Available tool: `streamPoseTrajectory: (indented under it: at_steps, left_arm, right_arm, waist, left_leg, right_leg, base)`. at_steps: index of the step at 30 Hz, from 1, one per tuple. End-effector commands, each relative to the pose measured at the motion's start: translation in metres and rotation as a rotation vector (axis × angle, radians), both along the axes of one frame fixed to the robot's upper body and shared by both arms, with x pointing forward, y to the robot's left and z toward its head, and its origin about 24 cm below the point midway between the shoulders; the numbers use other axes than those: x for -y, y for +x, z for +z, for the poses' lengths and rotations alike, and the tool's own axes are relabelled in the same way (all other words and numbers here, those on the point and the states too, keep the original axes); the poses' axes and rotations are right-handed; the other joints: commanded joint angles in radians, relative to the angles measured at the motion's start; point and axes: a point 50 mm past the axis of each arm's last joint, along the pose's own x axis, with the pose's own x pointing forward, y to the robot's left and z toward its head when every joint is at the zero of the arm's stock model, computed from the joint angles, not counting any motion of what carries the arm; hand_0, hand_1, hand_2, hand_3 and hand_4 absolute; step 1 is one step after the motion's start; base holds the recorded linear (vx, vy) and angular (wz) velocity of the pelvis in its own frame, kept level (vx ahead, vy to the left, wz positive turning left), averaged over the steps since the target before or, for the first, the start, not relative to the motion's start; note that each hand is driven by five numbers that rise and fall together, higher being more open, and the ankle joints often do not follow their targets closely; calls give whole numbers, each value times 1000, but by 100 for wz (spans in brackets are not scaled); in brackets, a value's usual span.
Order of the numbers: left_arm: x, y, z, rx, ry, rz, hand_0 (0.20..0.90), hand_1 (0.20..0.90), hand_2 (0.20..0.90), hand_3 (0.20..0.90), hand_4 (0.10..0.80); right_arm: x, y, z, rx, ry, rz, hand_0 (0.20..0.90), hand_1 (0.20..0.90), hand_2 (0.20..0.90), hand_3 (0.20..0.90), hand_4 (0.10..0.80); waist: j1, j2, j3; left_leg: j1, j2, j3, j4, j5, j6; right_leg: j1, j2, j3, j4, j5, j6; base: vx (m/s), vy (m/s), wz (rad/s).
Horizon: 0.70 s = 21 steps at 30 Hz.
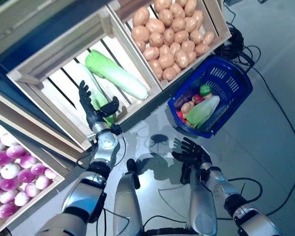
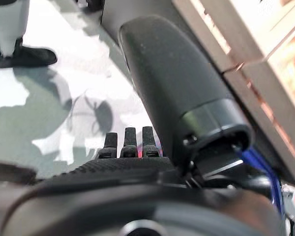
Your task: Put vegetables into the basket
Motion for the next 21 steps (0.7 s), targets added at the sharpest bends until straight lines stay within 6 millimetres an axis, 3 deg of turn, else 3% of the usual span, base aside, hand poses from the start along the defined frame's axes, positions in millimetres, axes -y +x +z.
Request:
streamPoseTrajectory:
  at_steps: [1,5,13,21]
  left_arm:
    - [-27,10,73,239,38,142,900,900,900,900,800]
    - [-44,11,86,240,6,255,900,900,900,900,800]
    - [-56,17,117,227,17,284,900,900,900,900,800]
    - [-74,17,126,130,-12,336,900,900,900,900,800]
  right_arm:
    - [-8,17,27,124,83,21,900,900,900,900,800]
    - [-2,21,29,132,81,-16,900,900,900,900,800]
    - [13,27,38,165,94,-89,900,900,900,900,800]
    - [31,25,44,198,119,-140,900,900,900,900,800]
  waist:
    - [-21,-17,-15]
    - [-31,-21,-4]
    - [-44,-38,-3]
    - [-59,-57,-3]
  left_leg:
    - [-3,28,-46,98,-107,-16]
    - [-50,41,-47,137,-125,-21]
    - [-152,58,-49,190,-149,-17]
    - [-270,63,-67,274,-181,-5]
  right_leg:
    - [33,-5,24,21,-20,-13]
    - [-16,-5,27,60,-35,-13]
    - [-119,0,28,108,-48,-10]
    - [-234,0,32,182,-63,-14]
  base:
    - [-33,31,-8]
    - [-17,23,-3]
    - [-10,8,-2]
    - [-6,10,-2]
